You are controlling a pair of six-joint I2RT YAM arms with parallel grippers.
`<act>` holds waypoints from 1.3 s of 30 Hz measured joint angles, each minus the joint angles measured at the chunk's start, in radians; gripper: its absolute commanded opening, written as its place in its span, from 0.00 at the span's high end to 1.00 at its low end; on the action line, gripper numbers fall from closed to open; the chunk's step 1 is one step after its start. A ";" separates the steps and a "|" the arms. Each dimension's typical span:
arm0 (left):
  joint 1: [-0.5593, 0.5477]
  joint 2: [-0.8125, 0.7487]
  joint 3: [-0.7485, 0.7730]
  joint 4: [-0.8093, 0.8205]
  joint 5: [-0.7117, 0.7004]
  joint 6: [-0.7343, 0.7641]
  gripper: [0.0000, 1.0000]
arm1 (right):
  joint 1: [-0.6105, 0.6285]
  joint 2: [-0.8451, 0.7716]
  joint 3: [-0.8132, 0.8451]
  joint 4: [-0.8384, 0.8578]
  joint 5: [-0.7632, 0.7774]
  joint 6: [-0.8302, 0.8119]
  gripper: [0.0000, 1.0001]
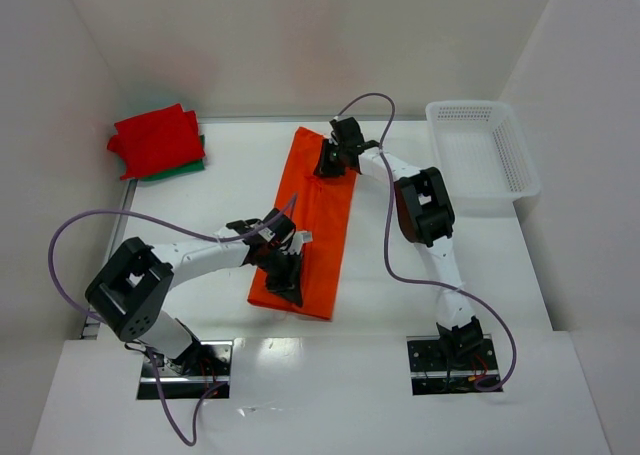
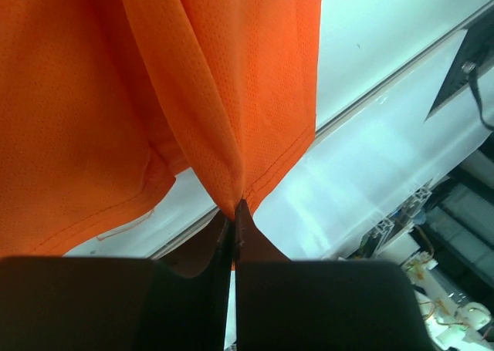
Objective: Fold and stack the t-shirts
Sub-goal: Rotate the tshirt 90 degrees
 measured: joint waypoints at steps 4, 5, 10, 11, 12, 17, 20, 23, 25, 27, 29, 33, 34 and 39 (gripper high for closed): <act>0.000 -0.010 -0.016 0.011 -0.021 -0.040 0.96 | 0.000 0.000 0.000 0.001 -0.001 0.000 0.82; 0.000 -0.021 -0.026 0.010 -0.037 -0.051 0.98 | 0.000 0.000 0.000 0.001 -0.001 -0.001 0.82; 0.000 -0.089 -0.053 -0.002 -0.089 -0.106 0.98 | 0.000 0.001 0.002 0.001 -0.001 -0.001 0.82; 0.000 -0.096 -0.055 -0.004 -0.096 -0.117 0.98 | 0.000 0.001 0.002 0.001 -0.001 -0.001 0.82; 0.000 -0.099 -0.056 -0.004 -0.100 -0.121 0.98 | 0.000 0.001 0.002 0.001 -0.001 -0.001 0.82; 0.000 -0.100 -0.064 -0.010 -0.122 -0.143 0.89 | 0.000 0.001 0.002 0.000 0.000 -0.005 0.82; 0.000 -0.100 -0.073 -0.017 -0.135 -0.150 0.56 | 0.000 0.001 0.002 0.001 -0.001 -0.005 0.77; 0.000 -0.102 -0.075 -0.039 -0.153 -0.166 0.31 | 0.000 0.001 0.005 0.001 -0.008 -0.004 0.66; 0.000 -0.123 -0.075 -0.054 -0.181 -0.177 0.21 | 0.000 0.000 0.007 0.003 -0.018 -0.009 0.57; 0.000 -0.192 -0.070 -0.068 -0.225 -0.196 0.14 | 0.000 -0.006 0.007 0.008 -0.028 -0.012 0.32; 0.000 -0.251 -0.054 -0.080 -0.267 -0.207 0.12 | 0.003 -0.022 0.007 0.012 -0.032 -0.014 0.18; 0.000 -0.345 -0.010 -0.099 -0.366 -0.235 0.03 | 0.006 -0.080 0.004 0.003 0.003 -0.029 0.04; 0.004 -0.368 0.000 -0.101 -0.390 -0.246 0.03 | 0.006 -0.105 -0.003 0.003 0.019 -0.031 0.04; 0.038 -0.421 0.025 -0.098 -0.514 -0.262 0.00 | 0.005 -0.299 -0.117 0.021 0.090 -0.035 0.00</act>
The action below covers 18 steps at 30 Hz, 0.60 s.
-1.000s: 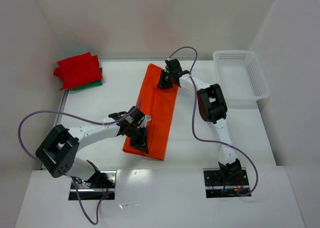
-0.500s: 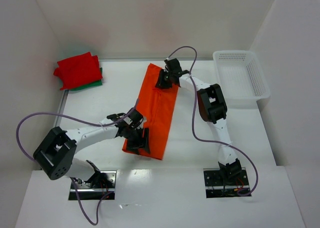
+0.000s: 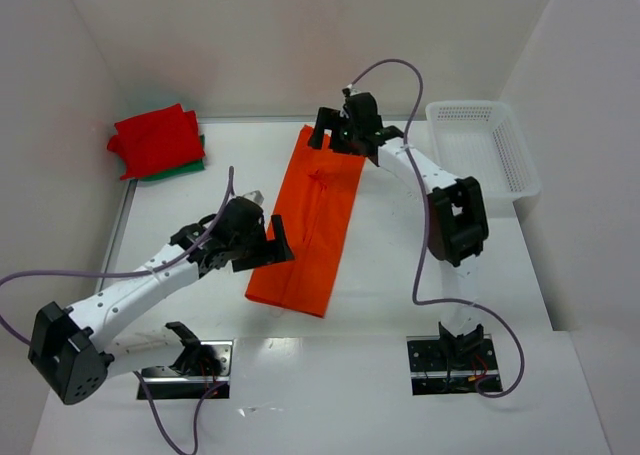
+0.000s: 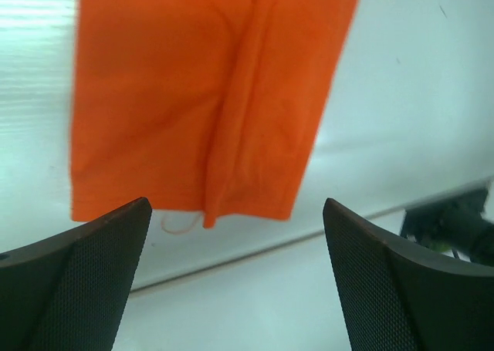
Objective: Fold and stack the t-shirts
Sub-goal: Rotate the tshirt 90 degrees
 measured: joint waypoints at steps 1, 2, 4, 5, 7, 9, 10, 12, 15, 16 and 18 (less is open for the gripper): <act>0.006 0.008 0.001 0.001 -0.021 -0.007 0.00 | -0.003 -0.041 -0.033 0.005 0.013 0.000 0.00; 0.015 0.019 0.002 0.002 -0.041 -0.010 0.00 | -0.005 -0.083 -0.068 0.009 0.029 0.001 0.00; 0.035 0.051 0.002 0.006 -0.073 -0.014 0.00 | -0.011 -0.151 -0.139 0.022 0.053 0.005 0.02; 0.050 0.069 0.001 0.009 -0.080 -0.015 0.00 | -0.016 -0.174 -0.169 0.026 0.064 0.008 0.08; 0.093 0.094 -0.008 0.026 -0.084 -0.017 0.00 | -0.026 -0.197 -0.228 0.040 0.087 0.012 0.18; 0.152 0.107 -0.026 0.050 -0.082 -0.019 0.00 | -0.037 -0.195 -0.282 0.041 0.102 0.015 0.36; 0.177 0.110 -0.036 0.062 -0.081 -0.020 0.00 | -0.039 -0.191 -0.310 0.039 0.107 0.019 0.42; 0.229 0.115 -0.057 0.080 -0.080 -0.019 0.05 | -0.046 -0.175 -0.348 0.030 0.116 0.024 0.61; 0.277 0.134 -0.069 0.105 -0.061 -0.007 0.13 | -0.048 -0.132 -0.361 0.028 0.126 0.034 0.78; 0.286 0.143 -0.070 0.109 -0.051 -0.002 0.17 | -0.048 -0.115 -0.360 0.028 0.126 0.037 0.80; 0.300 0.166 -0.071 0.122 -0.031 0.014 0.31 | -0.048 -0.084 -0.354 0.025 0.128 0.042 0.81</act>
